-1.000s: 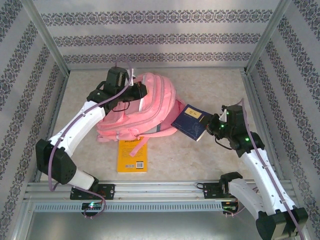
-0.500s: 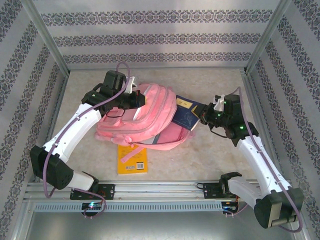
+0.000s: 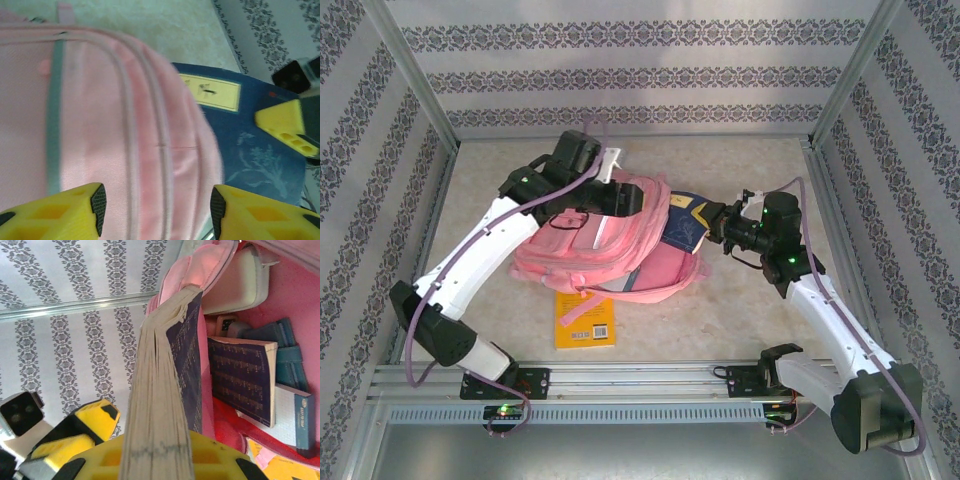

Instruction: Pack the student bag

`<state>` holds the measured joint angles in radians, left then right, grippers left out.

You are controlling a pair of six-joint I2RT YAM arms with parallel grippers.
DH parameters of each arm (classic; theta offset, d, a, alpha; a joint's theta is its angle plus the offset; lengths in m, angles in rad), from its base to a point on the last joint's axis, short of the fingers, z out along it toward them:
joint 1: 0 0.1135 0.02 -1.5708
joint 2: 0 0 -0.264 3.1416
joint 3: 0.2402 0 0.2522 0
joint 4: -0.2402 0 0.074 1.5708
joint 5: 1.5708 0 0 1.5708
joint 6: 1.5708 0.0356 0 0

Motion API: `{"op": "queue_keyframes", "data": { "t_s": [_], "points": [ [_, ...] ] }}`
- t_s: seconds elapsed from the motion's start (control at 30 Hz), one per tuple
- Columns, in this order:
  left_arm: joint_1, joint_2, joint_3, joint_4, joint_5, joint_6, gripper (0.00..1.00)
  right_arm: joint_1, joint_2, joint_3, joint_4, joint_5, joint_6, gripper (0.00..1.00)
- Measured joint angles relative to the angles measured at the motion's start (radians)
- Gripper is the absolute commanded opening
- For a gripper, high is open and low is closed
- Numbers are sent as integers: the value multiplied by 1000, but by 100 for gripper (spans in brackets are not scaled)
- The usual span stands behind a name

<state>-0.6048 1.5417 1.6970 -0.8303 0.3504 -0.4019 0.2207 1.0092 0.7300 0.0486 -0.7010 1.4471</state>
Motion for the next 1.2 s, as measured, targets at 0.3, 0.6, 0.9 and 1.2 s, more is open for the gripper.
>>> {"op": "queue_keyframes", "data": {
  "t_s": [0.3, 0.6, 0.9, 1.2],
  "points": [
    [-158, 147, 118, -111, -145, 45, 63, 6, -1, -1, 10, 1, 22, 0],
    [-184, 199, 151, -144, -203, 69, 61, 10, -33, -21, 15, 5, 24, 0],
    [-188, 244, 163, -143, -214, 86, 32, 18, -40, -29, 16, 9, 24, 0],
    [-187, 253, 167, -143, -232, 118, 0, 18, -40, -29, 14, 11, 19, 0]
  ]
}}
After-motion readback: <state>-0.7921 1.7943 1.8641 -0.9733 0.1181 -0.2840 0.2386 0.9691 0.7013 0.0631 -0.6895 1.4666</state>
